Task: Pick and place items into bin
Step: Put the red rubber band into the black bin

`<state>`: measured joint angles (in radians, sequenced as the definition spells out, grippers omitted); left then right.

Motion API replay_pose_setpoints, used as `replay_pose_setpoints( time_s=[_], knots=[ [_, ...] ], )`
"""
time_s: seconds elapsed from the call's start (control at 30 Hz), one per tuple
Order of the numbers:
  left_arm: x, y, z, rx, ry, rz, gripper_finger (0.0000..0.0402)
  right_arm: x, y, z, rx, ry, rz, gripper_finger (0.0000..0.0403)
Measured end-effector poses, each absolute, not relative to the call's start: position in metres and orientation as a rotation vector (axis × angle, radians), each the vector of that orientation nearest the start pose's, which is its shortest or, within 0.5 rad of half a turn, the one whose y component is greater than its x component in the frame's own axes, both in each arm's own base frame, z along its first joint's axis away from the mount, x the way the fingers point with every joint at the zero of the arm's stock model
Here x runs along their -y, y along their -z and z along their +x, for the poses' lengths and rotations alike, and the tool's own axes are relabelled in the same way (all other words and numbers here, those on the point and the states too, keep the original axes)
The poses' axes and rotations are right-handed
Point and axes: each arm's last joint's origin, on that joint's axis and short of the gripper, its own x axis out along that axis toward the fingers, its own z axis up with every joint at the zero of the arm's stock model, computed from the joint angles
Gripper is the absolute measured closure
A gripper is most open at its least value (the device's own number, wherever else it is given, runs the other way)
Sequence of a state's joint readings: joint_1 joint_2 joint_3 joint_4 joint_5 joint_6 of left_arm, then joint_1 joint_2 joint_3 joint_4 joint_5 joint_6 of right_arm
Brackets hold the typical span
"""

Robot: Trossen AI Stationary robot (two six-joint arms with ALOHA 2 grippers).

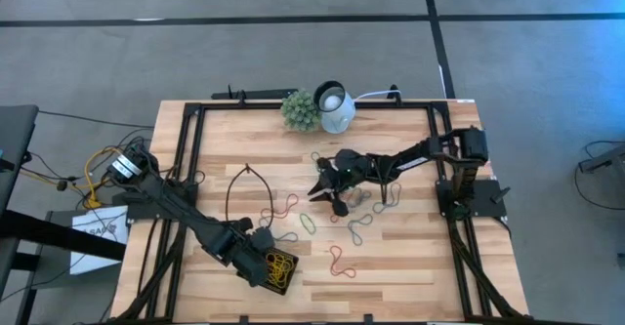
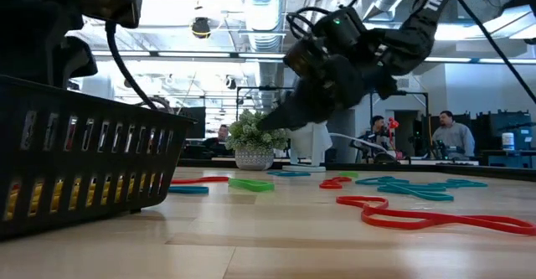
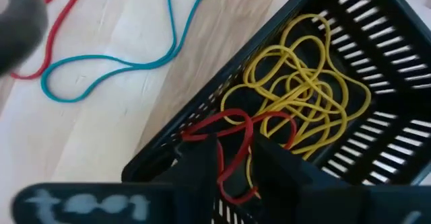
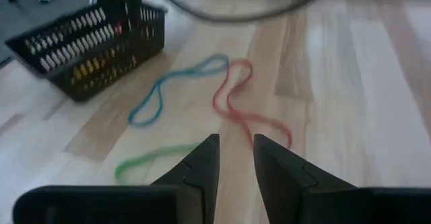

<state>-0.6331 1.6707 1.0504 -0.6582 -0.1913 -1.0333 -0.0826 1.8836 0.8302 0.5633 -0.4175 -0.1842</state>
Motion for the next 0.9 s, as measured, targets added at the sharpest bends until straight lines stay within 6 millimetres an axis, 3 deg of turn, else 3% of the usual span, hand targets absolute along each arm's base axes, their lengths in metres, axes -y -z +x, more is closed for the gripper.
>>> replay_pose_setpoints(
  time_s=[0.2, 0.5, 0.73, 0.9],
  knots=[
    [0.179, -0.186, 0.255, -1.200, -0.241, -0.391, 0.0272, 0.025, -0.129, 0.362, -0.495, -0.280, -0.065, 0.0322],
    [0.183, -0.221, 0.269, -1.248, -0.115, -0.396, 0.0271, 0.028, -0.146, 0.323, -0.888, -0.186, 0.036, 0.0329],
    [0.168, -0.250, 0.287, -1.016, -0.280, -0.188, 0.0287, 0.014, -0.156, 0.309, -0.985, -0.159, -0.081, 0.0328],
    [0.150, -0.254, 0.298, -0.864, -0.450, -0.149, 0.0290, 0.008, -0.136, 0.310, -1.059, -0.190, -0.085, 0.0328]
  ],
)
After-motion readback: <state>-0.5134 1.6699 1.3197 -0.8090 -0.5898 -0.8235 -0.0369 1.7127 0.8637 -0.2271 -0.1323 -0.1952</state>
